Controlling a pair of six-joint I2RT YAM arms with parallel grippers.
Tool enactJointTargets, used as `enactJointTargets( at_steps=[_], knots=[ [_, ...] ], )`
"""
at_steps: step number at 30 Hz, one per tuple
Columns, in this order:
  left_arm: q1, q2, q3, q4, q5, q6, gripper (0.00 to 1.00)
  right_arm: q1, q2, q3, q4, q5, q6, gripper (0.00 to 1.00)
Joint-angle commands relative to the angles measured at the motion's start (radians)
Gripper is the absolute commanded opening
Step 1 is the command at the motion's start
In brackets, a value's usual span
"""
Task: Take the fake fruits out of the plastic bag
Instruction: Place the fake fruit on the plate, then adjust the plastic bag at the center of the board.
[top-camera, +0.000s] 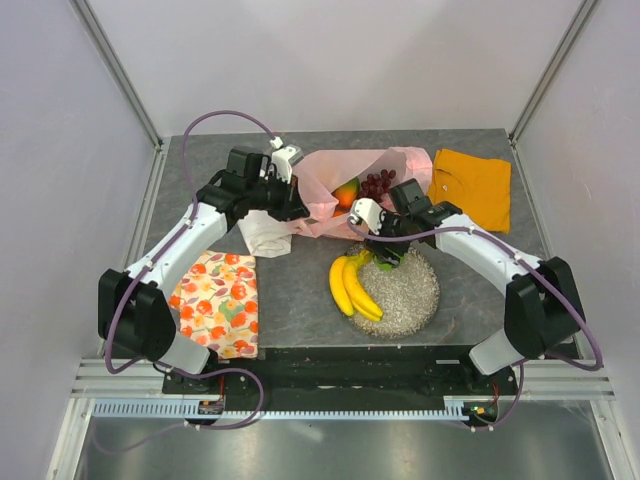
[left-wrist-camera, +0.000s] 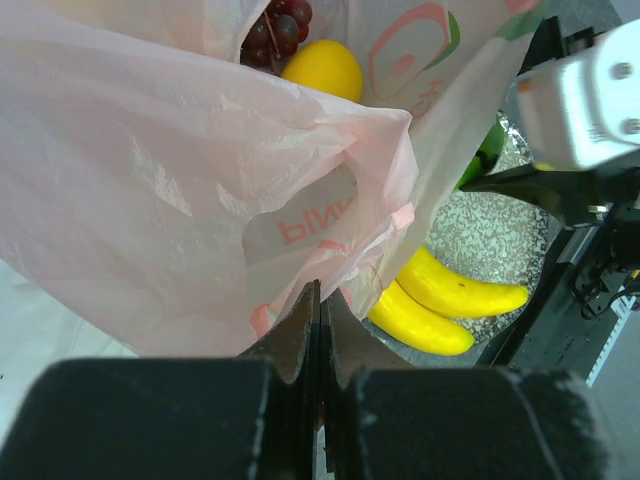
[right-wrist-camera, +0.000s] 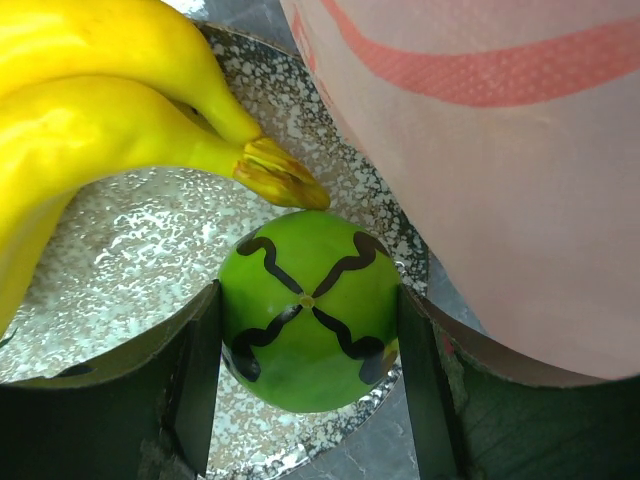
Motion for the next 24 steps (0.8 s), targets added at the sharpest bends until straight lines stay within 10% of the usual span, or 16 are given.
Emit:
enactJointTargets(
  at_steps=[1,3,10,15,24],
  knots=[
    [0.007,-0.025,0.008,0.008,0.007,0.03,0.02,0.004,0.026,-0.003,0.063,0.043,0.01,0.7],
    [0.007,-0.025,0.004,0.011,0.011,0.027,0.02,0.004,0.002,0.009,0.052,0.029,0.016,0.98],
    [0.01,-0.021,0.008,0.013,0.037,0.013,0.02,0.0,-0.073,0.424,-0.313,-0.285,0.019,0.98],
    [0.012,-0.037,-0.025,0.016,0.046,-0.003,0.02,0.0,-0.038,0.564,-0.266,-0.39,0.1,0.98],
    [0.016,-0.074,-0.065,0.022,-0.01,-0.054,0.02,0.006,0.164,0.359,0.041,-0.019,0.178,0.6]
  ],
)
